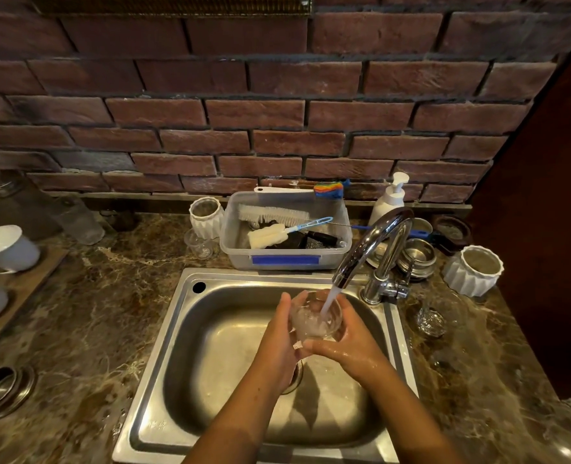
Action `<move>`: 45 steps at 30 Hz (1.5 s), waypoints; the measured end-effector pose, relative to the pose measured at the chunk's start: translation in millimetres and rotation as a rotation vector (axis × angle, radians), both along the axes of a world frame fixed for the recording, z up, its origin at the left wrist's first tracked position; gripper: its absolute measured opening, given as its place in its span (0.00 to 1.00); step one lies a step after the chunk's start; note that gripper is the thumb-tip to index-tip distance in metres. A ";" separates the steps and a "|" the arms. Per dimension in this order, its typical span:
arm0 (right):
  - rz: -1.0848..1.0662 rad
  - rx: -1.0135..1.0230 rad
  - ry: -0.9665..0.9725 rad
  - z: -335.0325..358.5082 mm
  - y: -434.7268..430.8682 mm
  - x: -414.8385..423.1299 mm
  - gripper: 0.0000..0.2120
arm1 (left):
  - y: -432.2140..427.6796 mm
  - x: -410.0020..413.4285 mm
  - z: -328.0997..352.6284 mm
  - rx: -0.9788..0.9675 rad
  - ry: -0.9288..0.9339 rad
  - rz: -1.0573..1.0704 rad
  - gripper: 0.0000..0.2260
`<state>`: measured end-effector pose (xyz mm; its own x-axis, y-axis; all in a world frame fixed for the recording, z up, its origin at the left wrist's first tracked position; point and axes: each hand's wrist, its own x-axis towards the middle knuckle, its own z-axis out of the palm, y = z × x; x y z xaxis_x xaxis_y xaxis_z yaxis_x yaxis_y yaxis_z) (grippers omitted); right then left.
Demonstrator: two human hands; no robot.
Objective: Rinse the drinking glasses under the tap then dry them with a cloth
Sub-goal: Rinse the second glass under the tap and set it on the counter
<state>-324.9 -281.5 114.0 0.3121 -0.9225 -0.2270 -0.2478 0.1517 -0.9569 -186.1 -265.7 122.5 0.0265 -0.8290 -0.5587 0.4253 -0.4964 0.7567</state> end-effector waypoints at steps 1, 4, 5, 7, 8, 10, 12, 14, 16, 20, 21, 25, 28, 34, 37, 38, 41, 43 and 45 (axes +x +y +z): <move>-0.015 -0.004 -0.004 0.7 -0.3 -1.5 0.41 | 0.3 -1.6 2.1 -0.009 -0.012 -0.012 0.21; 0.030 0.006 0.008 -1.5 -0.5 -5.5 0.43 | 0.6 -4.4 1.6 -0.034 -0.031 -0.027 0.21; 0.034 0.006 0.004 -3.0 0.0 -5.9 0.43 | 0.9 -4.6 1.0 -0.039 -0.042 -0.029 0.21; 0.016 0.014 -0.013 -6.2 0.7 -7.0 0.42 | 1.7 -5.4 0.3 -0.055 -0.077 -0.028 0.21; 0.018 0.019 -0.011 -6.1 1.2 -7.1 0.42 | 2.3 -5.6 -1.2 -0.066 -0.086 -0.028 0.23; 0.048 0.015 -0.005 -7.6 2.5 -6.1 0.41 | 3.5 -5.4 -1.6 -0.076 -0.085 -0.024 0.23; 0.037 0.015 -0.012 -10.2 3.9 -4.4 0.40 | 4.9 -4.5 -0.7 -0.080 -0.084 -0.017 0.22; 0.026 0.027 -0.011 -12.0 5.0 -2.1 0.40 | 5.2 -3.0 -1.4 -0.078 -0.102 0.002 0.21; 0.039 0.019 0.000 -12.6 6.0 -0.4 0.40 | 5.7 -2.5 -0.1 -0.071 -0.112 0.003 0.18; -0.001 0.020 -0.017 -13.1 4.6 -1.1 0.40 | 5.2 -2.6 3.2 -0.081 -0.117 0.014 0.18; 0.025 0.023 -0.006 -12.5 4.1 -0.9 0.40 | 4.9 -2.4 3.7 -0.085 -0.107 0.033 0.21; -0.007 0.022 -0.021 -11.2 1.3 -3.4 0.40 | 2.9 -3.4 4.8 -0.078 -0.075 0.041 0.20; 0.033 0.030 -0.037 -12.3 1.3 -4.8 0.41 | 1.5 -4.1 3.3 -0.034 -0.092 0.050 0.14; 0.061 0.025 -0.028 -15.7 2.9 -2.1 0.41 | 2.9 -2.4 1.8 -0.057 -0.119 0.030 0.13; 0.038 0.049 -0.046 -17.4 1.7 -1.7 0.42 | 3.6 0.3 -1.3 -0.064 -0.109 0.030 0.12; 0.038 0.047 -0.047 -17.2 1.3 -1.7 0.41 | 3.2 1.0 -2.7 -0.065 -0.113 0.038 0.12; 0.051 0.051 -0.041 -15.7 0.4 -2.7 0.41 | 2.2 1.1 -2.6 -0.071 -0.124 0.021 0.12; 0.010 0.056 -0.057 -14.5 -1.1 -4.7 0.41 | 1.3 0.1 -0.4 -0.070 -0.131 0.004 0.12; 0.020 0.068 -0.061 -13.5 -1.0 -5.5 0.39 | 0.5 0.7 -0.3 -0.077 -0.137 -0.007 0.12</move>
